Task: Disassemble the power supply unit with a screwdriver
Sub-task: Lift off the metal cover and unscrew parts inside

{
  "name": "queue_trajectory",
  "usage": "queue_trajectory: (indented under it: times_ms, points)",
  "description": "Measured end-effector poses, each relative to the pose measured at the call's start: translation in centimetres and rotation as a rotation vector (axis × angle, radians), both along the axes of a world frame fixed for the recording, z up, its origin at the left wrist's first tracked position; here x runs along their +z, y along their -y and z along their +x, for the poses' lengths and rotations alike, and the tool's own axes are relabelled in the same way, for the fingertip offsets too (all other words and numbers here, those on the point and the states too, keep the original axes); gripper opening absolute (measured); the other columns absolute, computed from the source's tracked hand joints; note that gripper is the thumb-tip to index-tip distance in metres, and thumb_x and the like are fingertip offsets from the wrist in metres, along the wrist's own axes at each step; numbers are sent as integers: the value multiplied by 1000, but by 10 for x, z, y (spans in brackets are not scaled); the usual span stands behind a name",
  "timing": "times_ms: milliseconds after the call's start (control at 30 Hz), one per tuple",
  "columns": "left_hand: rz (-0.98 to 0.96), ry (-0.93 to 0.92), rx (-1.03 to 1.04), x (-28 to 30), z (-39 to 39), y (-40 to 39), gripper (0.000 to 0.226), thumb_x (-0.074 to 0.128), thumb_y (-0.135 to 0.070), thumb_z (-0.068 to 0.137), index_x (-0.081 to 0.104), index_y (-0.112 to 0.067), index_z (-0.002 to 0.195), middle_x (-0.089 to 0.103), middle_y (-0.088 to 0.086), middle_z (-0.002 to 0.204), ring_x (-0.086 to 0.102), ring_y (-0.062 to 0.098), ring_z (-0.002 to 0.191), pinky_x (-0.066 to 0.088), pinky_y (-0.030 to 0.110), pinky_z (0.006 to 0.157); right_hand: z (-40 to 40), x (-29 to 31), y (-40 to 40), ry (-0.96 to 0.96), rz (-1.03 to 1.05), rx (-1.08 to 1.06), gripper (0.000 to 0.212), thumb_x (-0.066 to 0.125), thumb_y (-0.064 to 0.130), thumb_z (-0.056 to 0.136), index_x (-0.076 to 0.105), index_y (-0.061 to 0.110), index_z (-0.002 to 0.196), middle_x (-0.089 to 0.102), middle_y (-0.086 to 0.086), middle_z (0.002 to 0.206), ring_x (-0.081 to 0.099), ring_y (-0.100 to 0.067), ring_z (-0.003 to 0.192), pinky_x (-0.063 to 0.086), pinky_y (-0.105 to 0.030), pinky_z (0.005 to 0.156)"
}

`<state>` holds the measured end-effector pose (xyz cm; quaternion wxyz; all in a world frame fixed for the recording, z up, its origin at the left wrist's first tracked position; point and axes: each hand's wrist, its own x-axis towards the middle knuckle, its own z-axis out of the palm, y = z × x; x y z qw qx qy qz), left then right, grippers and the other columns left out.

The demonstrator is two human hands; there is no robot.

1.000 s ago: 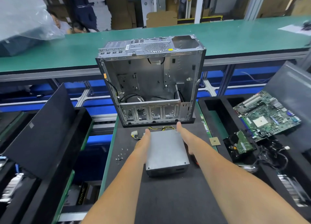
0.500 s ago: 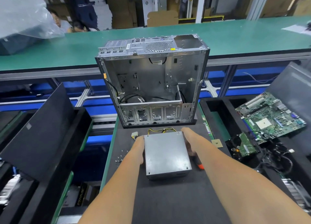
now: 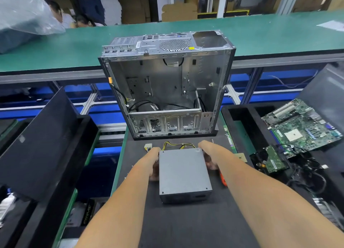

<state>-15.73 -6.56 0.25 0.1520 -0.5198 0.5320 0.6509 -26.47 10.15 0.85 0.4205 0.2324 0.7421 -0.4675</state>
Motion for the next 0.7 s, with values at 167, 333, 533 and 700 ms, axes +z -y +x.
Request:
queue_trajectory:
  times_ms: [167, 333, 533, 700]
  points:
    - [46, 7, -90, 9, -4, 8, 13, 57, -24, 69, 55, -11, 71, 54, 6, 62, 58, 28, 72, 54, 42, 80, -5, 8, -1, 23, 17, 142, 20, 45, 17, 89, 58, 1, 87, 70, -16, 79, 71, -32, 77, 60, -50, 74]
    - [39, 21, -189, 15, -8, 10, 24, 58, -18, 59, 52, -9, 81, 56, 9, 70, 59, 31, 76, 52, 52, 82, -6, 19, 12, -12, 160, 341, 32, 38, 11, 96, 62, -6, 108, 69, -23, 109, 69, -38, 99, 56, -55, 88]
    - [31, 46, -165, 10, -13, 10, 26, 55, -15, 55, 52, -11, 80, 64, 8, 81, 66, 31, 76, 52, 51, 83, -5, 24, 15, -56, 197, 391, 23, 35, 6, 95, 54, -3, 105, 62, -20, 107, 65, -39, 97, 53, -55, 91]
    - [43, 51, -138, 12, -10, 9, 22, 55, -14, 59, 53, -10, 81, 66, 7, 79, 68, 29, 74, 53, 48, 83, -4, 21, 15, -81, 173, 332, 16, 37, 5, 97, 49, 0, 87, 51, -18, 84, 58, -34, 77, 52, -46, 84]
